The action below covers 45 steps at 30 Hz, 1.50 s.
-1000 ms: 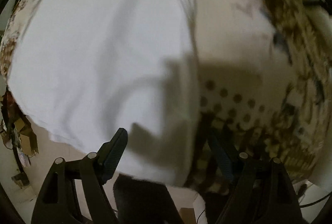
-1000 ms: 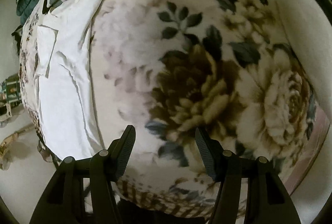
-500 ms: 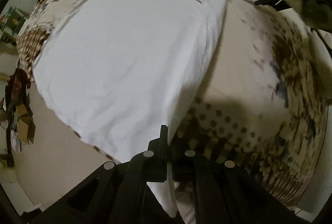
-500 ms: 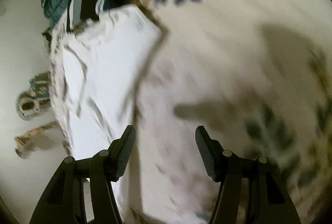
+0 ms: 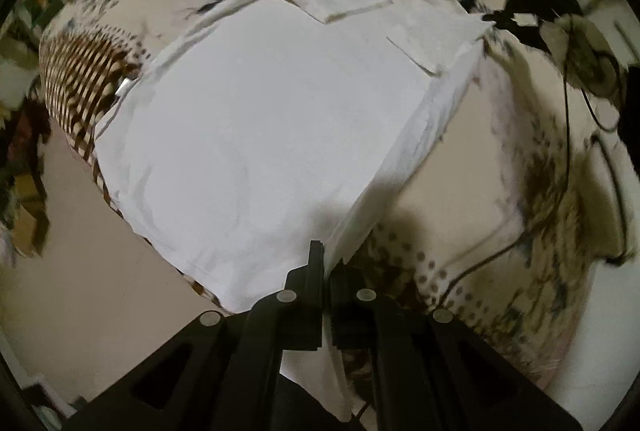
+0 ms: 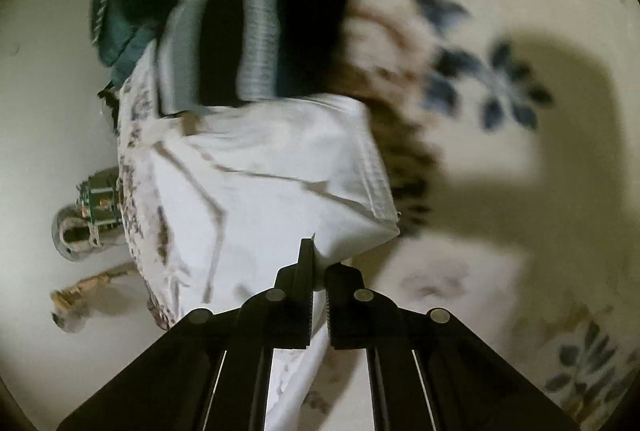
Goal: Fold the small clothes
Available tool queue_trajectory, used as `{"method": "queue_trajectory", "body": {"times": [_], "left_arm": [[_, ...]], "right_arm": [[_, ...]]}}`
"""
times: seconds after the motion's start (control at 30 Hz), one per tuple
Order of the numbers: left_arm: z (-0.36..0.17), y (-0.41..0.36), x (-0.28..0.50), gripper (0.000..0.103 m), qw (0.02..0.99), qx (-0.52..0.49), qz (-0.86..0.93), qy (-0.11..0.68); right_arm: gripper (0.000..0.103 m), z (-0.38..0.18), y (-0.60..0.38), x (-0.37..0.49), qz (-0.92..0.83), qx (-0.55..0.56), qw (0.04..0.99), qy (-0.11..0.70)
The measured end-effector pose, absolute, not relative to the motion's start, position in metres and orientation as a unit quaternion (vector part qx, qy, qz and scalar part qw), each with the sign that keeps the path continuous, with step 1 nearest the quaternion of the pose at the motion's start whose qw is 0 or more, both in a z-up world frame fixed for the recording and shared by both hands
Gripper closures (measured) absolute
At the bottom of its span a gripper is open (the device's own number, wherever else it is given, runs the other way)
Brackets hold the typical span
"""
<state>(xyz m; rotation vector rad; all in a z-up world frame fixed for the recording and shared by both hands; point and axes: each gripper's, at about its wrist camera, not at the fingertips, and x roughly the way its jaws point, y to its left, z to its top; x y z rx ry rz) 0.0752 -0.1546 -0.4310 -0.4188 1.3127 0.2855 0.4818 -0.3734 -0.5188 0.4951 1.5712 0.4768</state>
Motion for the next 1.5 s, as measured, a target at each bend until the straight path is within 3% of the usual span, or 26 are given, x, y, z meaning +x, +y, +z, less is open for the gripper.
{"method": "queue_trajectory", "body": {"times": [0.2,0.33,0.6,0.87,0.97,1.0,1.03,1.3,1.4,1.5], "left_arm": [[-0.419,-0.065,0.076,0.103,0.754,-0.277,0.16,0.574],[-0.44,-0.001,0.077,0.103,0.74,-0.329,0.173,0.561],[-0.496,0.107,0.084,0.103,0.717,-0.377,0.174,0.56],[-0.55,0.158,0.068,0.097,0.673,-0.416,0.153,0.592],[-0.555,0.171,0.052,0.094,0.662,-0.432,0.146,0.595],[-0.553,0.174,0.048,0.093,0.66,-0.431,0.145,0.598],[-0.549,0.176,0.044,0.092,0.659,-0.427,0.145,0.602],[-0.515,0.171,0.038,0.092,0.672,-0.367,0.149,0.626],[-0.502,0.159,0.045,0.083,0.679,-0.348,0.155,0.627],[-0.493,0.142,0.066,0.082,0.682,-0.334,0.154,0.633]], "right_arm": [[0.099,-0.45,-0.285,0.513,0.226,0.163,0.674,0.684],[0.099,-0.439,-0.184,0.531,0.22,0.094,0.685,0.689],[0.099,-0.497,-0.04,0.552,0.177,0.005,0.685,0.706],[0.096,-0.553,-0.007,0.556,0.118,-0.017,0.671,0.732],[0.075,-0.554,-0.017,0.557,0.125,0.016,0.659,0.742],[0.055,-0.551,-0.023,0.555,0.126,0.031,0.654,0.745],[0.043,-0.546,-0.03,0.551,0.129,0.043,0.653,0.745],[0.031,-0.504,-0.098,0.434,0.181,0.053,0.639,0.746],[0.024,-0.506,-0.125,0.367,0.189,0.063,0.62,0.759],[0.022,-0.525,-0.159,0.289,0.174,0.092,0.6,0.776]]}}
